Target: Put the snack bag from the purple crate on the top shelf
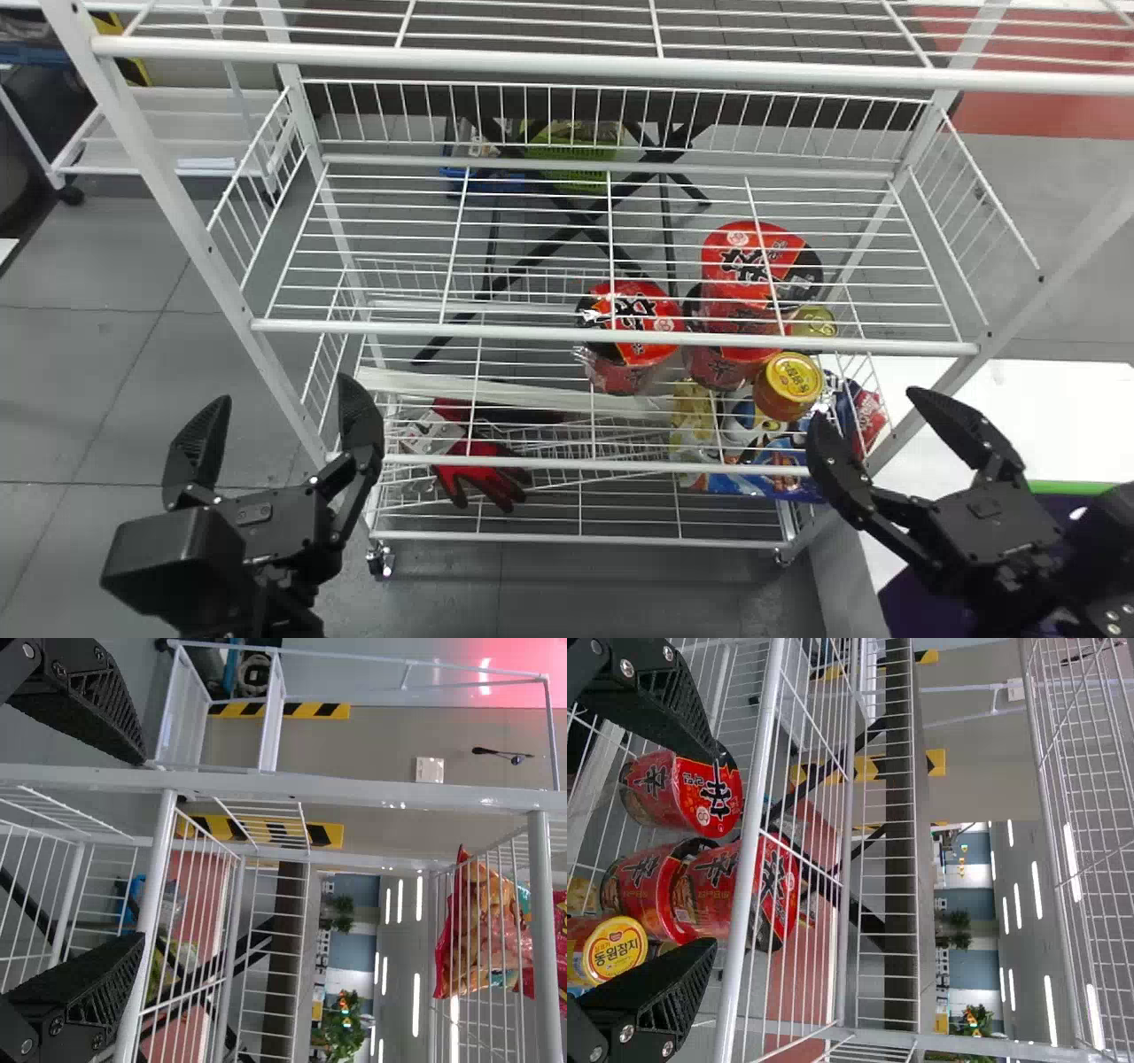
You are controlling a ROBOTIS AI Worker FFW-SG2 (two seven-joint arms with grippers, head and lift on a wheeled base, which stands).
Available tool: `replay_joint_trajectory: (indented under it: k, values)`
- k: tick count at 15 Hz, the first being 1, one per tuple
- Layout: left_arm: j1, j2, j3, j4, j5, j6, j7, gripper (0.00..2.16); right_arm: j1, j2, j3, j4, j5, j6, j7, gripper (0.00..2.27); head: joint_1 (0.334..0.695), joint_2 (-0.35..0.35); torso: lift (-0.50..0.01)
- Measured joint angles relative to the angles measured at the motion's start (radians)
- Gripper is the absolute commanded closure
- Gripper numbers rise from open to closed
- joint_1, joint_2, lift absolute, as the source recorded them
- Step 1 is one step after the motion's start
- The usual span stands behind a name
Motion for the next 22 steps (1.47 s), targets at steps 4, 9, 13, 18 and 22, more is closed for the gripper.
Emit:
replay_joint_trajectory:
  k: [4, 9, 13, 18, 22]
  values:
    - [0.000, 0.000, 0.000, 0.002, 0.000, -0.005, 0.000, 0.11, 0.002, 0.000, -0.001, 0.000, -0.002, -0.005, 0.000, 0.08, 0.695, -0.033, -0.389]
    - [0.000, 0.000, 0.000, 0.005, 0.000, -0.009, 0.000, 0.11, 0.002, 0.001, -0.002, 0.001, -0.006, -0.005, 0.000, 0.09, 0.695, -0.034, -0.409]
    - [-0.001, 0.000, -0.001, 0.007, 0.001, -0.009, 0.000, 0.11, 0.002, 0.001, -0.002, 0.002, -0.007, -0.005, 0.000, 0.09, 0.695, -0.035, -0.425]
    - [-0.001, 0.000, -0.002, 0.008, 0.002, -0.012, 0.000, 0.11, 0.003, 0.000, -0.002, 0.002, -0.009, -0.006, 0.000, 0.09, 0.695, -0.035, -0.445]
    - [-0.001, 0.000, -0.002, 0.009, 0.001, -0.012, 0.000, 0.11, 0.003, 0.000, -0.003, 0.004, -0.017, -0.009, 0.001, 0.09, 0.695, -0.036, -0.451]
